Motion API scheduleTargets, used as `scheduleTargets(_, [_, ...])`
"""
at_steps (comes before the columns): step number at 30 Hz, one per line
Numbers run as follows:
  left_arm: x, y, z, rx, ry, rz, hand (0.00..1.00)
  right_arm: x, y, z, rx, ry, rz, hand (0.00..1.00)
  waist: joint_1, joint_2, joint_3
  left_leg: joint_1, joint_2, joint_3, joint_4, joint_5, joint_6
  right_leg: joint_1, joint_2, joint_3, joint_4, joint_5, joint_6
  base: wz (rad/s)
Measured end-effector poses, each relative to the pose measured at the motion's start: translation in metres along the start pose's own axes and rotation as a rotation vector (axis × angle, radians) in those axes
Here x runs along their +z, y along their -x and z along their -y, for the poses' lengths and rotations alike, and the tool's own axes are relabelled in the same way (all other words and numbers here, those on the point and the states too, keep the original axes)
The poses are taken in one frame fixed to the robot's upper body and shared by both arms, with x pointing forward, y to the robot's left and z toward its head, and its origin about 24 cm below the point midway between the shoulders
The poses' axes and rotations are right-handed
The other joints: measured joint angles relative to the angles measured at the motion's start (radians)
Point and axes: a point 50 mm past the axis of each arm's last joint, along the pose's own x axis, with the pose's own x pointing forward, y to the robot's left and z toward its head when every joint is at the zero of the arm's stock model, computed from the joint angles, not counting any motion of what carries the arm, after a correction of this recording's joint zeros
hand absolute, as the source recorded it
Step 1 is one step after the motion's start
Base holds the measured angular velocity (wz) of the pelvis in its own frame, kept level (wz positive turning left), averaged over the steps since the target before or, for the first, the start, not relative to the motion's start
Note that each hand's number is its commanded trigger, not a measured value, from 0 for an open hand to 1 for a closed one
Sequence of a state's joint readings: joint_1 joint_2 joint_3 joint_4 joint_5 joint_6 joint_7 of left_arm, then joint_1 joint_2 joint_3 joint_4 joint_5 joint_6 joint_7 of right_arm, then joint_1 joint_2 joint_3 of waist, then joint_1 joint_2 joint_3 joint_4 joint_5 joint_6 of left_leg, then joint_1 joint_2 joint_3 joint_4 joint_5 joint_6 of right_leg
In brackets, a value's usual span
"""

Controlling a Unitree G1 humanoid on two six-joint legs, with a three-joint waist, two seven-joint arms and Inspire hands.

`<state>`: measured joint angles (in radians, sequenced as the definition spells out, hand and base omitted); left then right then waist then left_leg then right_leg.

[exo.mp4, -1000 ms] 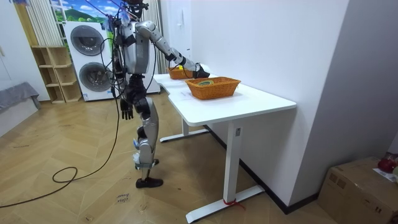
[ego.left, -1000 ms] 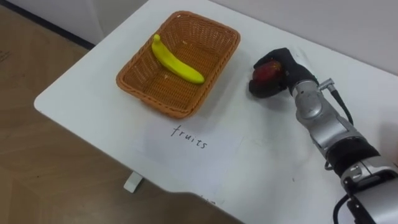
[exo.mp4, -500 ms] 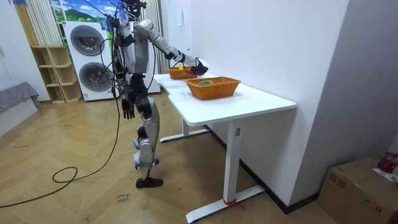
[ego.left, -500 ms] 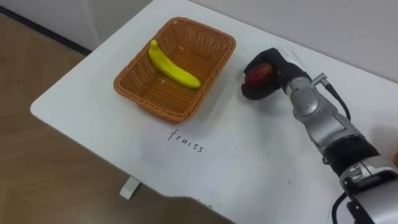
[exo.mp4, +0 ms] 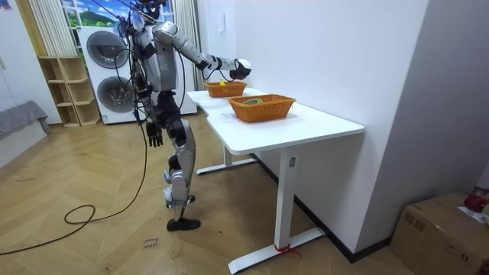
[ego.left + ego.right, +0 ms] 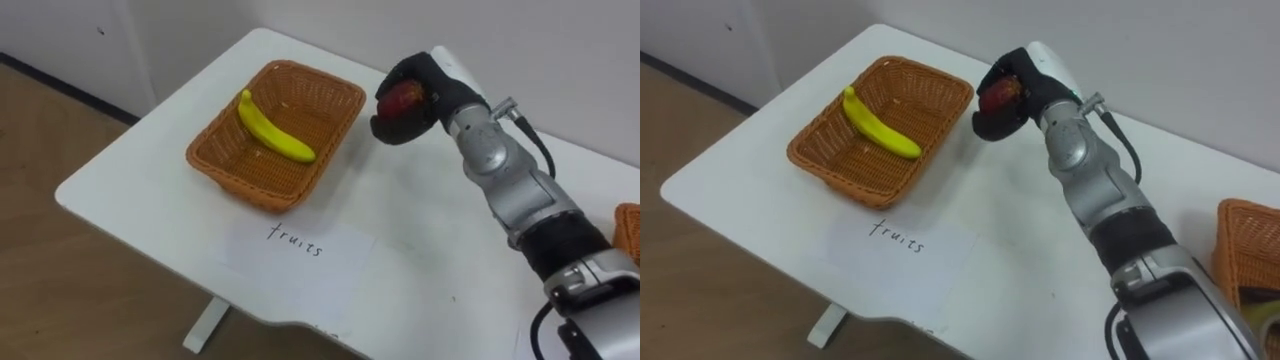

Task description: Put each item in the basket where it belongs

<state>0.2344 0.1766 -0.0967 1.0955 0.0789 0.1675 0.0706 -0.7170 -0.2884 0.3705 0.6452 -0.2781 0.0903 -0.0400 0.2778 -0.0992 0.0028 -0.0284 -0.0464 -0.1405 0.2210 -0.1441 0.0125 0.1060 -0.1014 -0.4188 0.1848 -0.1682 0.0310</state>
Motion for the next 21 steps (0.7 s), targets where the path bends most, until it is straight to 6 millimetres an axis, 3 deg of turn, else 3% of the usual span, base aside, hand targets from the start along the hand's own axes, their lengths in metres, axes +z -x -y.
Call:
scheduleTargets(3, [-0.001, 0.0, -0.002, 0.004, 0.018, -0.006, 0.0, 0.007, 0.0, 0.003, -0.012, -0.002, 0.028, 1.0, 0.0, -0.005, -0.0031, 0.01, -0.002, 0.0, 0.0, 0.001, 0.001, 0.012, -0.001, 0.004, 0.0, 0.0, 0.001, 0.0])
scheduleTargets(11, [0.005, 0.0, -0.005, 0.002, 0.023, 0.018, 0.0, 0.022, 0.003, 0.004, -0.021, -0.009, 0.089, 1.0, 0.001, -0.007, -0.0009, 0.015, -0.004, 0.001, 0.004, 0.001, 0.002, 0.023, -0.002, 0.003, -0.003, -0.003, 0.004, 0.0])
scheduleTargets(21, [0.009, 0.0, -0.009, 0.013, 0.022, 0.039, 0.0, 0.023, 0.002, 0.0, 0.01, -0.013, 0.084, 1.0, 0.005, -0.003, 0.0053, 0.013, -0.004, 0.002, -0.002, -0.001, 0.003, 0.02, -0.001, 0.004, -0.009, -0.004, 0.005, 0.0])
